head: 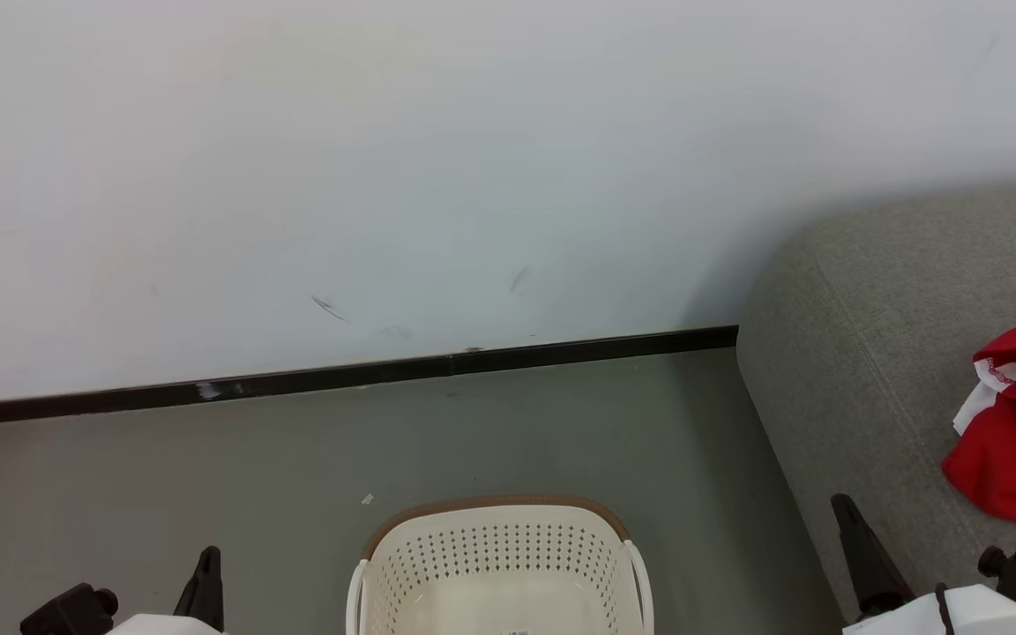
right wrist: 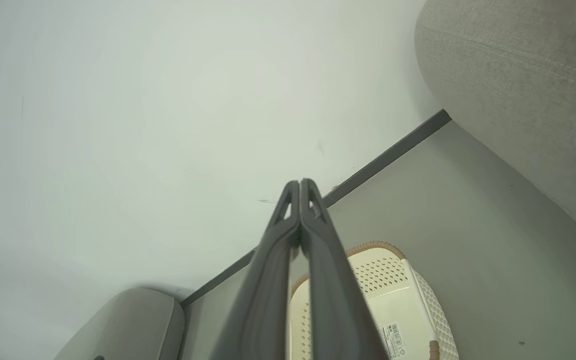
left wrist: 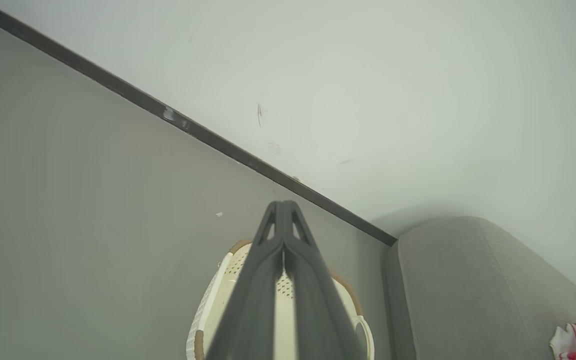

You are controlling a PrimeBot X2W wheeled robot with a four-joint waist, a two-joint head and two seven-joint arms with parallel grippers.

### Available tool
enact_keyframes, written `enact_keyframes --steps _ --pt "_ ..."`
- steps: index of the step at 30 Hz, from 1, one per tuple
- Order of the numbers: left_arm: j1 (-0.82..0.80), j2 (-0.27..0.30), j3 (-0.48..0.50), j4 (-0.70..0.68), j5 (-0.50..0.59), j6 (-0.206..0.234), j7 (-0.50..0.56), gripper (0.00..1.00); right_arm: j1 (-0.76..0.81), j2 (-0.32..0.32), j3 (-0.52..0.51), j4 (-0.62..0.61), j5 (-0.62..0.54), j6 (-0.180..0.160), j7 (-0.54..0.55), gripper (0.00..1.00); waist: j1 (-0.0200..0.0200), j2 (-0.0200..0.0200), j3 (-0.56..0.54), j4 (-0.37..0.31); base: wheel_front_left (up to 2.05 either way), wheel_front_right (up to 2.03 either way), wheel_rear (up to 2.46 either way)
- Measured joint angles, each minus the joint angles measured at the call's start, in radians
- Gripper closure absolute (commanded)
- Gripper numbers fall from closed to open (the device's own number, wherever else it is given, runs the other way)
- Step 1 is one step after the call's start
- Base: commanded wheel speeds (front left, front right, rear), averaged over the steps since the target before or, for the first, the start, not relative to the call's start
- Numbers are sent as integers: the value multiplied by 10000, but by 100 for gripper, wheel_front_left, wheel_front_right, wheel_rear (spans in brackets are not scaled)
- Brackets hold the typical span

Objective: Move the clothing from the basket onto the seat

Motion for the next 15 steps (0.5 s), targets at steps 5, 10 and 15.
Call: enact_keyframes --steps 5,10,15 --pt "-4 -38 163 -12 -619 -173 163 100 -51 -36 -40 94 803 0 134 100 -16 0 29 11 0 0 0" --pt "-15 -86 336 -27 -1235 -353 324 100 -210 -90 -69 247 1624 0 234 100 -57 0 83 21 0 0 0" --pt "-45 -136 499 -40 -1856 -537 504 100 -383 -153 -104 362 2416 0 408 100 -101 0 155 31 0 0 0"
